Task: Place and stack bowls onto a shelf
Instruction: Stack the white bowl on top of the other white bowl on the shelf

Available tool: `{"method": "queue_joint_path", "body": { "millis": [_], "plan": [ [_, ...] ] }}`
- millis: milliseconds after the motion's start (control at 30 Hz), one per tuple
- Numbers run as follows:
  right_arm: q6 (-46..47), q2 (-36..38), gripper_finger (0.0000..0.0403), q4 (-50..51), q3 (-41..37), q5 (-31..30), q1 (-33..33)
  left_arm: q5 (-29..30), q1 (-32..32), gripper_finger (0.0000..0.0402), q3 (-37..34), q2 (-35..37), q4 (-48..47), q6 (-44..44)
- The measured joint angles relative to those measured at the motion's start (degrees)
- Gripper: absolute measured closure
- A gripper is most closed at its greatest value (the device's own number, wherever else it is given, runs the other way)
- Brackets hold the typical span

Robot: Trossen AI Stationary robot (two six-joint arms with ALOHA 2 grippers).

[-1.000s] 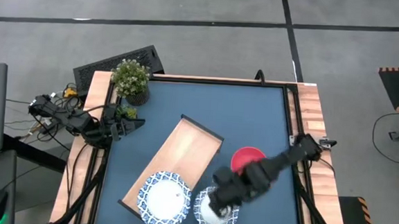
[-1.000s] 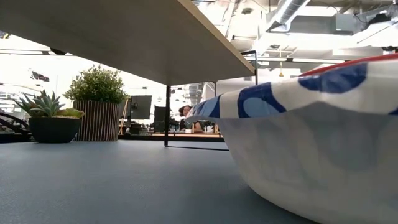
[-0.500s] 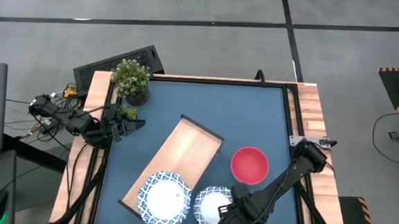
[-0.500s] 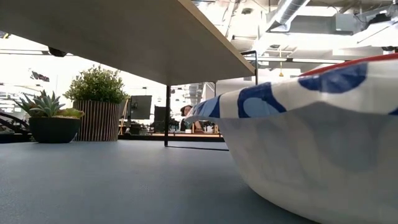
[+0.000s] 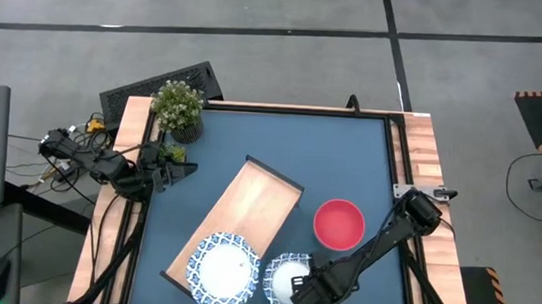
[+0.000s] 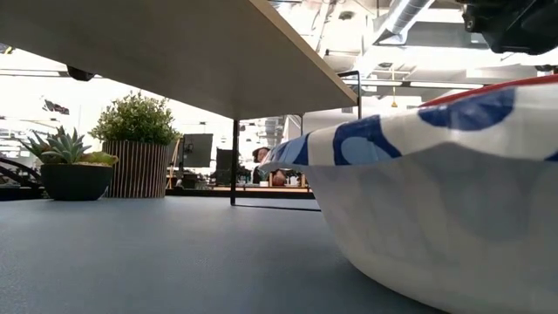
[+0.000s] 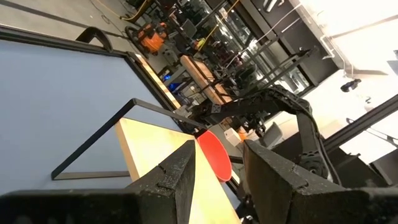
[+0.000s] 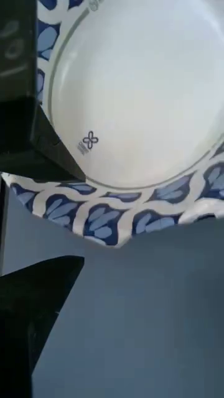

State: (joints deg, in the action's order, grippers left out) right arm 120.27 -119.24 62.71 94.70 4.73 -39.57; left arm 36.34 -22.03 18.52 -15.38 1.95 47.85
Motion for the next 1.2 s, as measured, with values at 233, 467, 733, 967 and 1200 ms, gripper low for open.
{"method": "queue_joint_path", "body": {
  "millis": [233,467,733,967,1200],
  "plan": [
    [-0.06,0.02,0.0204,-8.15,-4.11,0.25,0.37,0.00,-0.01,0.0281,0.00,0.00,-0.06,-0.01],
    [-0.08,0.02,0.0293,-7.23,-4.16,1.46,1.01,0.00,-0.01,0.0281,0.00,0.00,-0.10,-0.01],
    [-2.12,0.02,0.0381,-6.92,-3.02,2.87,1.52,0.01,-0.01,0.0281,0.00,0.00,-0.14,-0.01],
    [-4.42,3.72,0.0380,0.18,3.00,2.81,1.45,0.02,0.00,0.0281,0.00,0.00,-0.13,-0.01],
    [-4.32,12.46,0.0380,10.73,10.74,2.45,-2.28,0.02,-0.01,0.0281,0.00,0.00,-0.06,0.12]
  ]
}}
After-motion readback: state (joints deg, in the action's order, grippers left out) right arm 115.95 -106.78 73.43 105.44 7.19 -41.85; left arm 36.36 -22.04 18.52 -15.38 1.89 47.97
